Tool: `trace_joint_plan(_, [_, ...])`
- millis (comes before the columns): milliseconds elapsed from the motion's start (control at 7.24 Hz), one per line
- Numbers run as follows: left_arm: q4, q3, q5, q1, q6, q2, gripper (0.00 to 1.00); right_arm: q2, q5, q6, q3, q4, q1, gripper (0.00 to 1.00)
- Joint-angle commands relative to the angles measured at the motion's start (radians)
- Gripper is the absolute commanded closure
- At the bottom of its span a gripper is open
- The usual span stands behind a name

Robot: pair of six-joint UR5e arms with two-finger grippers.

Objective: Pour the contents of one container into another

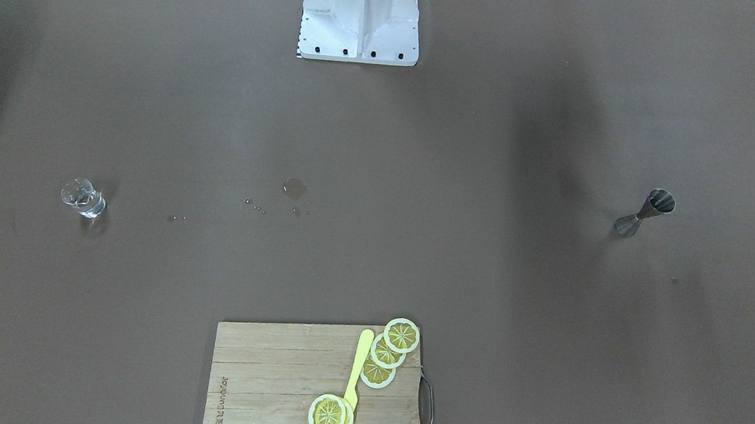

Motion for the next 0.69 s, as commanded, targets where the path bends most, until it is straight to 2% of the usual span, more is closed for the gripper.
trace_joint_plan(0, [0.000, 0.000, 0.000, 0.000, -0.002, 0.000, 0.00, -0.007, -0.002, 0.000, -0.004, 0.030, 0.000, 0.00])
trace_joint_plan(553, [-0.002, 0.012, 0.000, 0.002, -0.002, 0.000, 0.00, -0.002, 0.002, 0.003, -0.001, 0.033, 0.000, 0.00])
